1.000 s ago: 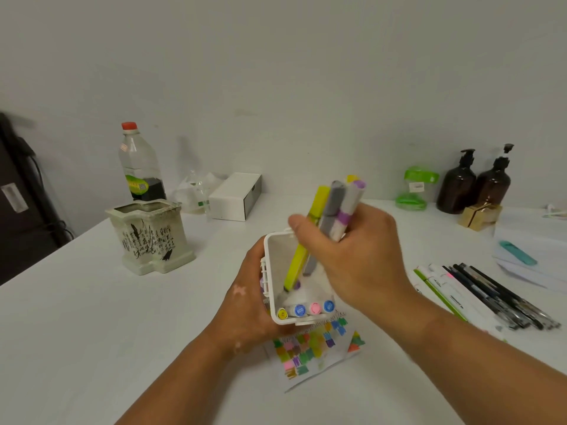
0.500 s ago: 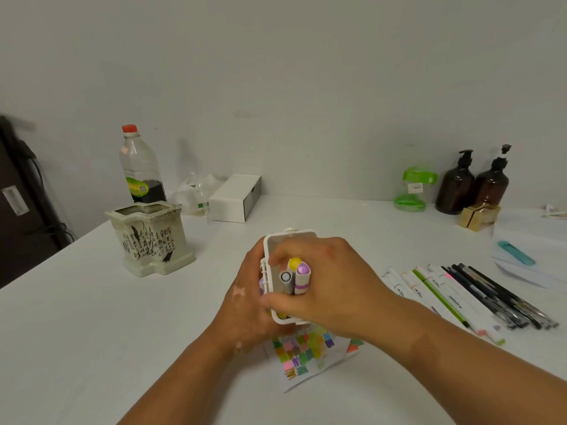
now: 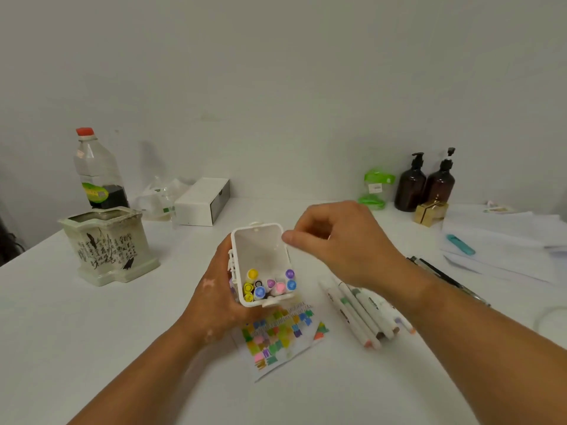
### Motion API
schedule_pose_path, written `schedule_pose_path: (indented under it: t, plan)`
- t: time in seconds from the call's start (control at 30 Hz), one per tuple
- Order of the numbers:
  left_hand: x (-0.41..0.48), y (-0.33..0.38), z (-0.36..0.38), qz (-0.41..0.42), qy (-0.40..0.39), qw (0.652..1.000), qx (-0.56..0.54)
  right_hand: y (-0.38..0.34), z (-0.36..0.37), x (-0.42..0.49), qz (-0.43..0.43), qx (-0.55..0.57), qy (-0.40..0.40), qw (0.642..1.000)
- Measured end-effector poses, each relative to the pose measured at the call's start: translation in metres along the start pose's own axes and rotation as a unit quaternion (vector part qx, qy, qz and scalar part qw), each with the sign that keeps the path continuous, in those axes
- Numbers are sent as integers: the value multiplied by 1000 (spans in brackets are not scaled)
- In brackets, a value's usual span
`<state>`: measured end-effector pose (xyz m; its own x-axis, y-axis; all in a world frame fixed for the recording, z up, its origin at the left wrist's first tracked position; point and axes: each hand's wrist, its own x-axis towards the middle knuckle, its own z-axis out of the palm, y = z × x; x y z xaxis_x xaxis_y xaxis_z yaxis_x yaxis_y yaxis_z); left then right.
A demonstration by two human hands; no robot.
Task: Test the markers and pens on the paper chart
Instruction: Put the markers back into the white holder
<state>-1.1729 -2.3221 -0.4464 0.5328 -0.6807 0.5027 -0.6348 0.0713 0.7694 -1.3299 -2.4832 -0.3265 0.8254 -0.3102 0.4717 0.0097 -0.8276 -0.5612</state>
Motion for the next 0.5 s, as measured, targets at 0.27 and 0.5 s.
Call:
schedule_pose_path:
  t: [0.27, 0.5]
  plan:
    - [18, 3, 7, -46, -31, 998, -32, 97, 8, -36, 247, -271, -170, 915]
    - [23, -1, 12, -47, -41, 997, -40, 97, 35, -40, 234, -340, -190, 891]
